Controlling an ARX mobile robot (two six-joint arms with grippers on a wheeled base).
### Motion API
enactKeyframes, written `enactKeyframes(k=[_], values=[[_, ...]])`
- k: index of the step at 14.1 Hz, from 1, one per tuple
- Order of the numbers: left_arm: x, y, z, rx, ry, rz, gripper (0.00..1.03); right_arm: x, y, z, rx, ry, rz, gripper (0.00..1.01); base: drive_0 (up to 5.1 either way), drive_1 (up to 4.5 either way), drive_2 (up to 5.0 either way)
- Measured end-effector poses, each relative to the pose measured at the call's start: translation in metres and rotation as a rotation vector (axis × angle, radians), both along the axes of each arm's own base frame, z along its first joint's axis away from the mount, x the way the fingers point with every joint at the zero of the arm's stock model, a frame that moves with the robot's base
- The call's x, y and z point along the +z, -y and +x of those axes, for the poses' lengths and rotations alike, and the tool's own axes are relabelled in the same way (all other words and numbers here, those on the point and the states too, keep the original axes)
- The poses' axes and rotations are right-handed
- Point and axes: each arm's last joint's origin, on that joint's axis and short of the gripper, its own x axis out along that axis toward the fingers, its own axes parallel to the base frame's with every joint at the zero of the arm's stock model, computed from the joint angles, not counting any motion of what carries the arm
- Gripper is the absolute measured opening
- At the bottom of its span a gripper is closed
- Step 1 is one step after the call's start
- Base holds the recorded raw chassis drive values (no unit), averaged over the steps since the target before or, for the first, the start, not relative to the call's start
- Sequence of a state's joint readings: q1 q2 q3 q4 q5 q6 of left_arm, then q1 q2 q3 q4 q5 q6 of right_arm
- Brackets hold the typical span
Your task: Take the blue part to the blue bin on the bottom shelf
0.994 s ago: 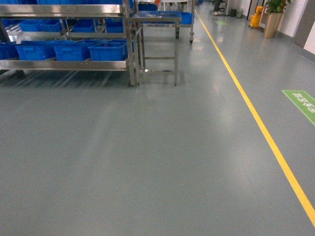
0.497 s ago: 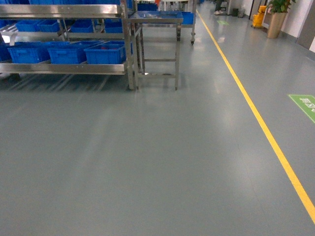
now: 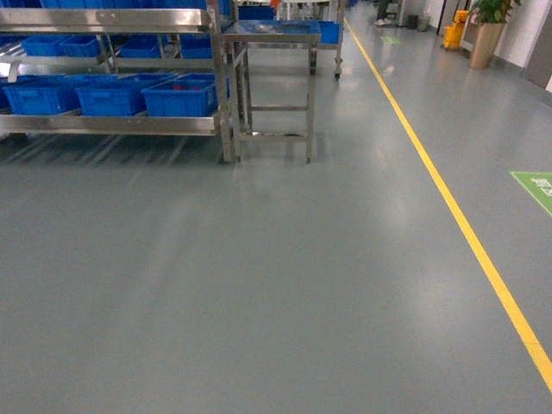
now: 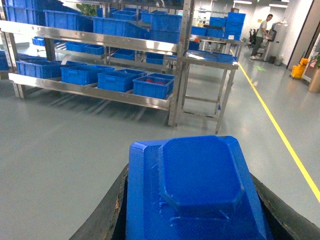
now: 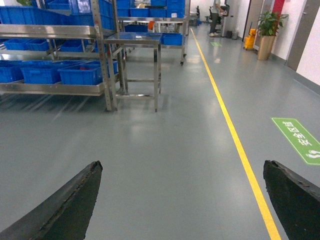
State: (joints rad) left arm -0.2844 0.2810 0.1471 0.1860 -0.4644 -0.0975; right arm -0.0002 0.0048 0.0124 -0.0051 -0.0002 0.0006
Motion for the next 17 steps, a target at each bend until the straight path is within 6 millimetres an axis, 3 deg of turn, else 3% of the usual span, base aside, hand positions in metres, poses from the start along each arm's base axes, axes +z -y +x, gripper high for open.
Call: enactKeyframes(k=[17], values=[[0.0003, 0.0, -0.0002, 0.0, 0.004, -0.001, 0.43, 0.0003, 0.0, 0.0, 0.0, 0.003, 0.0, 0.98, 0.0, 3.97, -4.1]])
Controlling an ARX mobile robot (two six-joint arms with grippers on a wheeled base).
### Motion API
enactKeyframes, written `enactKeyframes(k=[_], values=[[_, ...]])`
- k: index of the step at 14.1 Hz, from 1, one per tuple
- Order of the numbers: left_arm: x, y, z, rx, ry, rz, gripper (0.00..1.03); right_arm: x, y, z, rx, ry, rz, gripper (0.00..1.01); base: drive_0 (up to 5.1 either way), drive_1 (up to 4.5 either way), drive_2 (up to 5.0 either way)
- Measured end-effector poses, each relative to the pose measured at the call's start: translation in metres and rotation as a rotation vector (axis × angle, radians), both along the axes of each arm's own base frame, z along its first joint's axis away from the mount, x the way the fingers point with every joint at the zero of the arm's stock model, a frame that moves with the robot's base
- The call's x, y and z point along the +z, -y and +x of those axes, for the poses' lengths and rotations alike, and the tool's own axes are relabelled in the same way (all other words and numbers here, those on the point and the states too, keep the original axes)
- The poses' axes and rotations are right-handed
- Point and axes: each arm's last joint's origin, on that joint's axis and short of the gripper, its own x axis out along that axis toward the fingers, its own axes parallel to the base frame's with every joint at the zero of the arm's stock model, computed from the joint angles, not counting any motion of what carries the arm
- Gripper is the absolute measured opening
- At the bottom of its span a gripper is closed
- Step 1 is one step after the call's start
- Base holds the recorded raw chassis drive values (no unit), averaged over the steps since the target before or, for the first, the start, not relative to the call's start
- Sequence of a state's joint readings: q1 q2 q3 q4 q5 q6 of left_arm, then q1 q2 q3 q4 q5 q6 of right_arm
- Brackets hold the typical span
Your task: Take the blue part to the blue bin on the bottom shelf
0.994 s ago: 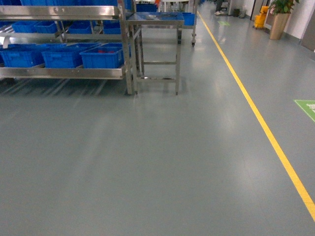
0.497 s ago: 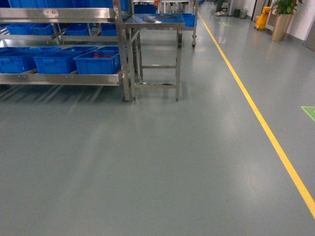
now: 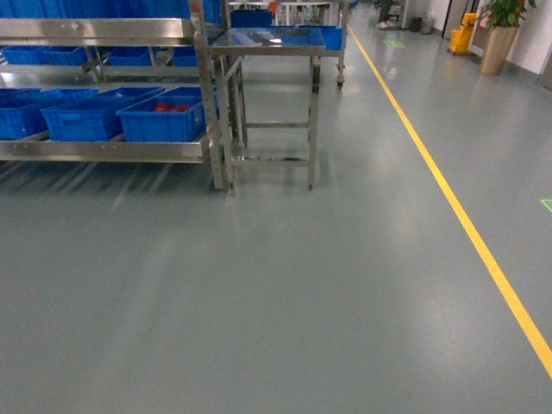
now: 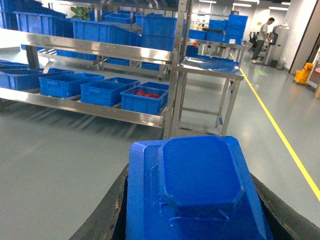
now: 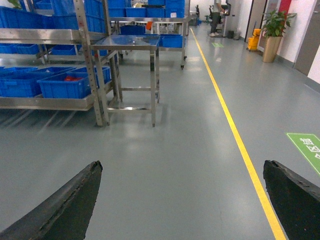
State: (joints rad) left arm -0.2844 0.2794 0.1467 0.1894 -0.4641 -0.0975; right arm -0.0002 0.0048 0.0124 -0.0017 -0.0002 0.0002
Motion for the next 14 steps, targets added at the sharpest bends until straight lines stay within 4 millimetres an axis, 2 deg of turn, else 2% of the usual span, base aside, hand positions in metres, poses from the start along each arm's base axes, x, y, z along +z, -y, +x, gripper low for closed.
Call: enactKeyframes(k=[14], values=[[-0.0014, 0.0001, 0.0003, 0.001, -0.009, 0.003, 0.43, -0.0007, 0.0, 0.0, 0.0, -0.008, 0.0, 0.98, 0.0, 4.03, -4.1]])
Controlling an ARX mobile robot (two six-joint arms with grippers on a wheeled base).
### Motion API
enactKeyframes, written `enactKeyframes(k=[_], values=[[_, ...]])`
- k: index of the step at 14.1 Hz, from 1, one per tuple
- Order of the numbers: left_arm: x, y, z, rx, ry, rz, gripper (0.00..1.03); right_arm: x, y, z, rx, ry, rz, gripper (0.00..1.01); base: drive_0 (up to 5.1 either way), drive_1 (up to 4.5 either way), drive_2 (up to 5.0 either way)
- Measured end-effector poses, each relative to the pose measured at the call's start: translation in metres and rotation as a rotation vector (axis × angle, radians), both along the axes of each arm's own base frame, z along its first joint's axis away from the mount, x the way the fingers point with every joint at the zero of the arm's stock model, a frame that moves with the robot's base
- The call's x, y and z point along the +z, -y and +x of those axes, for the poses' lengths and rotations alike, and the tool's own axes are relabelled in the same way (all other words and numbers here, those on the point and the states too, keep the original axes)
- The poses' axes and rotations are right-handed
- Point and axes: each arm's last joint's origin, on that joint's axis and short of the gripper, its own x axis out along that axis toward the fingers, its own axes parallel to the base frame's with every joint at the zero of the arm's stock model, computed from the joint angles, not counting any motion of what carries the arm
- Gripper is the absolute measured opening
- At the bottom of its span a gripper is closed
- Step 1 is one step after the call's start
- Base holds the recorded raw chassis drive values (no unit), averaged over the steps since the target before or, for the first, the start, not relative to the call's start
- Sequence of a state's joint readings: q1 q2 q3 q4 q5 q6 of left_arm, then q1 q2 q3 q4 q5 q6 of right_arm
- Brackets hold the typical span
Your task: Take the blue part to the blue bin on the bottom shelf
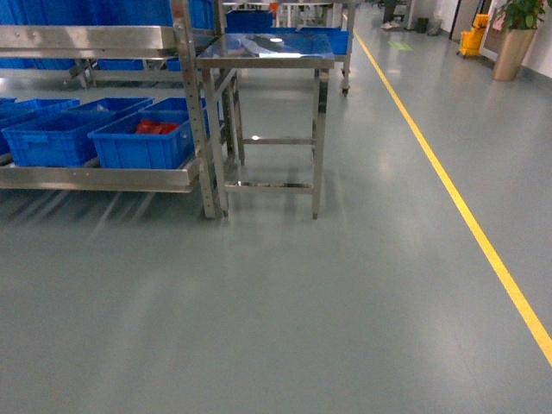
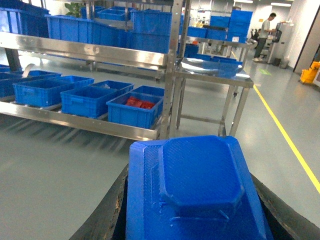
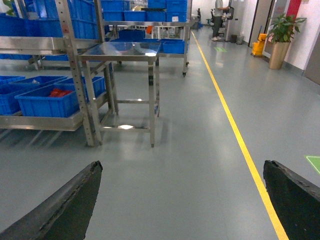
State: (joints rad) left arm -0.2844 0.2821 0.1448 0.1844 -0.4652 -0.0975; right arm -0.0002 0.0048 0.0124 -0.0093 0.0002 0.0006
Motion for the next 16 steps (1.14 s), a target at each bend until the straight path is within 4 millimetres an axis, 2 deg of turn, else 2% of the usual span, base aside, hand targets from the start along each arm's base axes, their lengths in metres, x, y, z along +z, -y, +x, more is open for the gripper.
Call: enactKeyframes(k=[16], values=[[0.0007, -0.0001, -0.0002, 0.0, 0.007, -0.002, 0.43, 0.001, 0.0, 0.0, 0.0, 0.01, 0.0, 0.98, 0.0, 4.1, -4.1]])
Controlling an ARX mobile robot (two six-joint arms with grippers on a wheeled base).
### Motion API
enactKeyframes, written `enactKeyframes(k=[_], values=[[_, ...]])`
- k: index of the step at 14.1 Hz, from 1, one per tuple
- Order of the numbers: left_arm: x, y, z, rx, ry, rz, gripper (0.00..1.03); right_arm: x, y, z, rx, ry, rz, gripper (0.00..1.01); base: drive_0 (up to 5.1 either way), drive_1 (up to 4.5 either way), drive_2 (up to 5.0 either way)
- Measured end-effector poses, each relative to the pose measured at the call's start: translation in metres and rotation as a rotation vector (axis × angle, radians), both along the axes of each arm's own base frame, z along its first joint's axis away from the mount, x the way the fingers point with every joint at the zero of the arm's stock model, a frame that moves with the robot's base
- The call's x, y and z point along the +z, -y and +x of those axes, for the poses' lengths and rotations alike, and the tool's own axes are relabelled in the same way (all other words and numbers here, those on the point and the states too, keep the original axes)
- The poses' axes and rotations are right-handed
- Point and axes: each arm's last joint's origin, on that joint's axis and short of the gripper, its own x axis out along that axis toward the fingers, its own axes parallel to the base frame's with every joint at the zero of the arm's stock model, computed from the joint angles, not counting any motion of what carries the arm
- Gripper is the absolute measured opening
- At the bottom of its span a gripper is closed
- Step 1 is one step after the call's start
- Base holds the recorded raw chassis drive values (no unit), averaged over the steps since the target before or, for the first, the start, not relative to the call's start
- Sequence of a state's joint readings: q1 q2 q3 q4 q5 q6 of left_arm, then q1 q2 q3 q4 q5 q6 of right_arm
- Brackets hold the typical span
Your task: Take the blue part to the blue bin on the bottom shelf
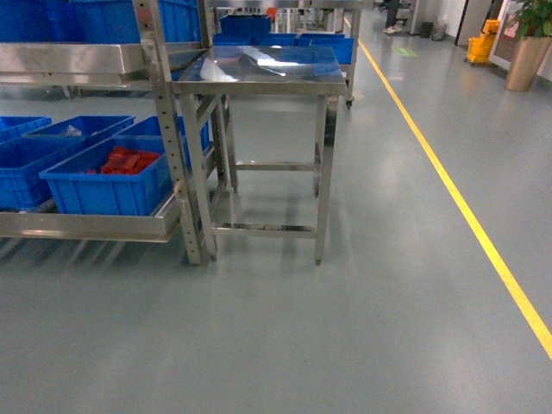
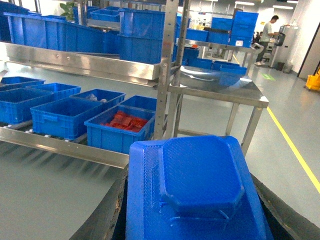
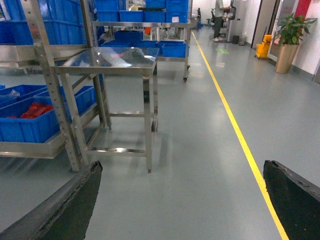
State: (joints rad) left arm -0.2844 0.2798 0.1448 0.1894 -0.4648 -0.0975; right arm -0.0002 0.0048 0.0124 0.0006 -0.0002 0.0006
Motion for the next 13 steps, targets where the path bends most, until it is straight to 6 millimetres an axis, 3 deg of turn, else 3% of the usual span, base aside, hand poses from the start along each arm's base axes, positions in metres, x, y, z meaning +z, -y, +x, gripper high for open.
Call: enactKeyframes(k=[13], values=[[-0.0005, 0.0, 0.0, 0.0, -0.003, 0.001, 0.43, -0.0005, 0.0, 0.0, 0.0, -0.005, 0.0, 0.98, -0.1, 4.06, -4.2]])
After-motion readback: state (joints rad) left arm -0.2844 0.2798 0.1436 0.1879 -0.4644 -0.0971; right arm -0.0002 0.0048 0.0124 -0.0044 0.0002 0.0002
